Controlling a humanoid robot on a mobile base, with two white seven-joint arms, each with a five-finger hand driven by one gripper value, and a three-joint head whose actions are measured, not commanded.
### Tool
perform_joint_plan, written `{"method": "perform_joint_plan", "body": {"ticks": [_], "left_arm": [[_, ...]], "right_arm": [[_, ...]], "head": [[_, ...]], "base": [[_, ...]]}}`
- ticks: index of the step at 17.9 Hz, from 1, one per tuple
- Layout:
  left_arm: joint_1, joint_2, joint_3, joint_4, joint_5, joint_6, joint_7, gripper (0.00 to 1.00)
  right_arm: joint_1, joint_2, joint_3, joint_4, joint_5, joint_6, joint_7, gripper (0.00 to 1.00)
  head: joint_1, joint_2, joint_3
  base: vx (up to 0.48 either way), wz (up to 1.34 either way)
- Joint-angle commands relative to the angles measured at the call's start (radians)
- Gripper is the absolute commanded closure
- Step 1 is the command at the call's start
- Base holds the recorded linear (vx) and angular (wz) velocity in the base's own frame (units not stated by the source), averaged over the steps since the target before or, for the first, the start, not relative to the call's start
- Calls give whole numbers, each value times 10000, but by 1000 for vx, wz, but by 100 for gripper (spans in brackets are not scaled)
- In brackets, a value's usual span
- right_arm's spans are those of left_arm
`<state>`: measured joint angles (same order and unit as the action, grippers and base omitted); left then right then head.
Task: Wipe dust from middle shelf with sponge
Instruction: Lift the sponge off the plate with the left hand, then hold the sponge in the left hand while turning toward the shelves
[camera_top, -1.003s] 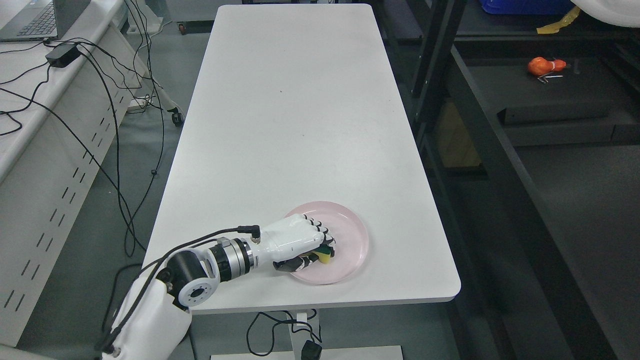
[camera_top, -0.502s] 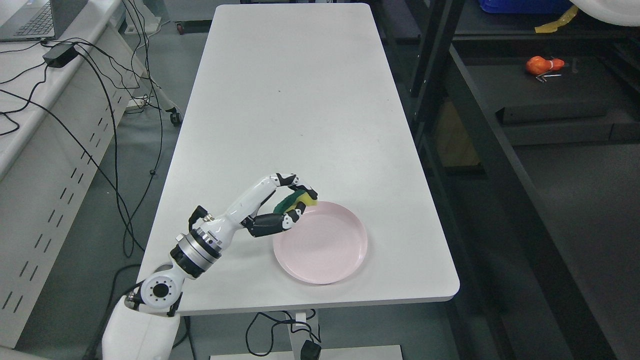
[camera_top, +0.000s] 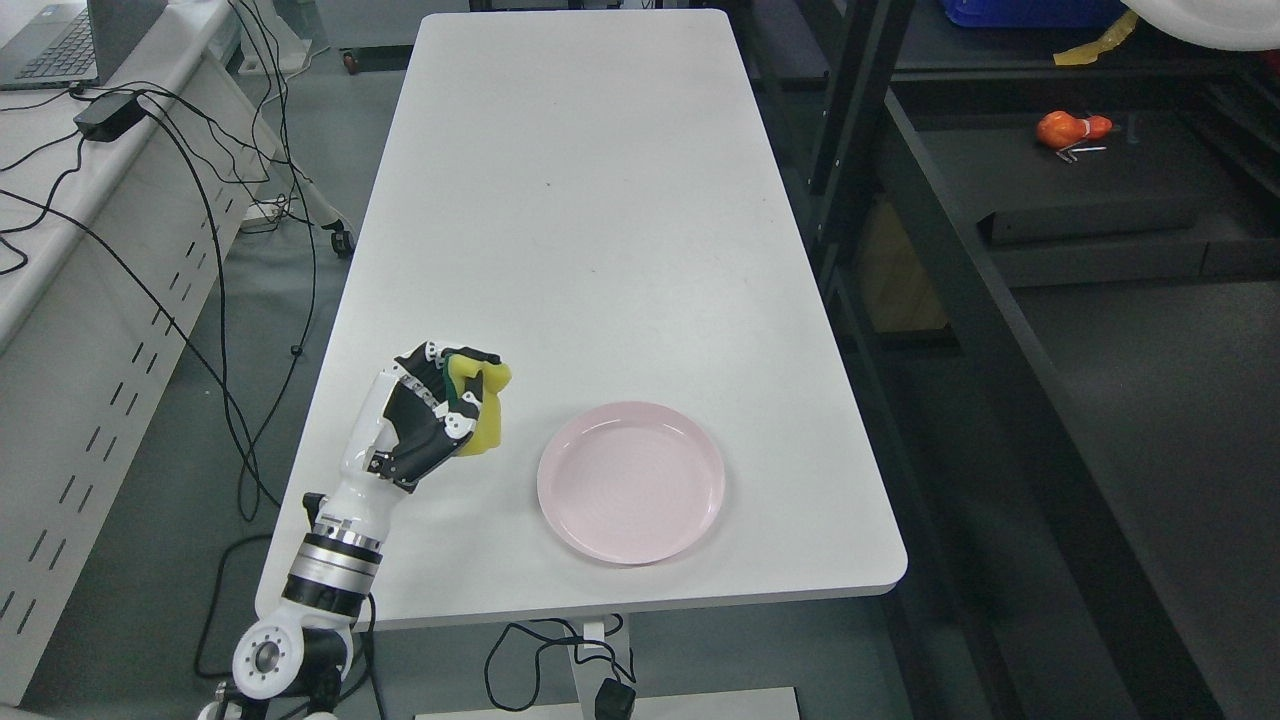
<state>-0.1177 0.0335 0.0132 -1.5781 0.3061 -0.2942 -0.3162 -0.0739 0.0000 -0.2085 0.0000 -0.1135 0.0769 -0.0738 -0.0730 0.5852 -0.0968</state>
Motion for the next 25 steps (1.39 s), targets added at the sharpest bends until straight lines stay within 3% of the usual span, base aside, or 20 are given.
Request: {"method": "perform_joint_plan", "body": {"ticks": [1,6,13,18,25], "left_arm": [[2247,-137,741,-1400,805,-1549,170,99],[2374,-105,2473,-1415,805,-1416,1060,99],[1717,-106,3441,-1415,805,378,1199,98],[1177,125,3351,-1675,820,1452,1107,97],[1208,-28,1617,-1829,774,1438,1168,97]], "right_arm": [[3,-175,-1,-174,0,-2,2,0],[3,-175,-1,-174,0,-2,2,0],[3,-175,-1,-174,0,-2,2,0],[3,-175,-1,-174,0,-2,2,0],[3,-175,-1,-174,0,-2,2,0]], "head": [[0,0,0],[0,0,0],[0,-2,-57],[0,-2,-56],[0,0,-57]], "base": [[-32,-135],[-67,-145],[-126,2],[-215,-59],[-272,-197]]}}
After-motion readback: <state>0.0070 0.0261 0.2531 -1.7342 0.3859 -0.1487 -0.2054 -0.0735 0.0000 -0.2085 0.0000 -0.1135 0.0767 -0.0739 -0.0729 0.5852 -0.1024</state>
